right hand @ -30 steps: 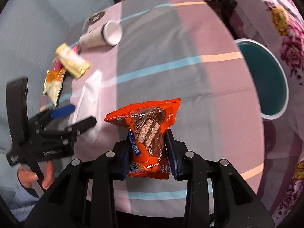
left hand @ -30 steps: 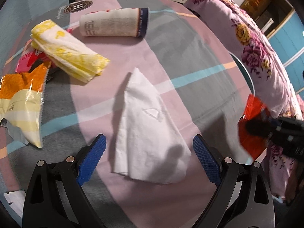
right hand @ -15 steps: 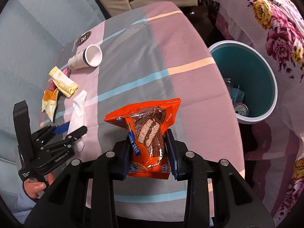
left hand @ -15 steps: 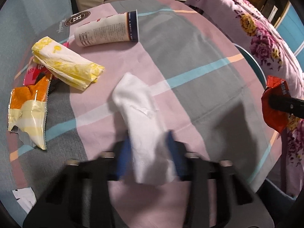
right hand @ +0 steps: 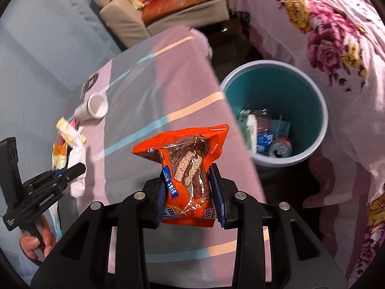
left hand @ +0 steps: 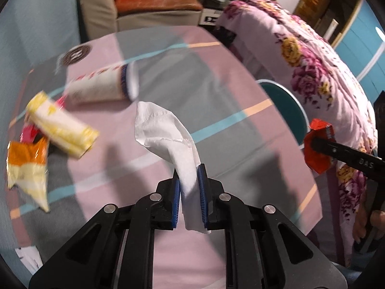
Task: Collect trash
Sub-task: 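Carry the tissue and wafer bag over the teal bin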
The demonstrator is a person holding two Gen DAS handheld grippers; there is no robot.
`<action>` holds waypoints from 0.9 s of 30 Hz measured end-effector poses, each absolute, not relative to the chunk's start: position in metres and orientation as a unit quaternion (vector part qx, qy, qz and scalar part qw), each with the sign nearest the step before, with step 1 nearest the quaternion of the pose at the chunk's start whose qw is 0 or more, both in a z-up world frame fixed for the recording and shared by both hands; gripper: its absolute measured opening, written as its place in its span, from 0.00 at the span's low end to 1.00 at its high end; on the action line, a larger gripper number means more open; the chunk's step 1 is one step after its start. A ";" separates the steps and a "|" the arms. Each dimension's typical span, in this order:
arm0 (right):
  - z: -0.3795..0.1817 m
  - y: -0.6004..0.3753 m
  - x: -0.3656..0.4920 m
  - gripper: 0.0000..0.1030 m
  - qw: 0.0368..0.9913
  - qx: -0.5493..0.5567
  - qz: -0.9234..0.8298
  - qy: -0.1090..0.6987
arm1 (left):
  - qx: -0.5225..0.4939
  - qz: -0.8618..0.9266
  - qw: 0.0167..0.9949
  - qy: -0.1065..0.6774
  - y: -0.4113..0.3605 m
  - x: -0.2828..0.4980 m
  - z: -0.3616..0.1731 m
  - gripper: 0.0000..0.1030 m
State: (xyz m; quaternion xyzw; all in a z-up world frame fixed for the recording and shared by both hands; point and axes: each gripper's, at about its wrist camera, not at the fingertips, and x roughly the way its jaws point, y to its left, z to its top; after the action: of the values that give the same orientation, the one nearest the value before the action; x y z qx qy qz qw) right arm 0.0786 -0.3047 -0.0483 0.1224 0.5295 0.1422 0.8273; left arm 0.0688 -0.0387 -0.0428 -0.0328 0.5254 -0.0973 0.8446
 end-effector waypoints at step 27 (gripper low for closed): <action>-0.049 -0.443 0.121 0.31 0.857 0.179 0.065 0.479 | 0.052 -0.206 0.822 0.528 -0.232 0.154 -0.039 0.14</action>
State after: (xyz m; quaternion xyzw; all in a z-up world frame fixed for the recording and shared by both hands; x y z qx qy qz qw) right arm 0.1206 -0.4429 -0.0494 0.1793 0.4795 0.0652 0.8566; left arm 0.1541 -0.2322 -0.0390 0.0521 0.5282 -0.2063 0.8221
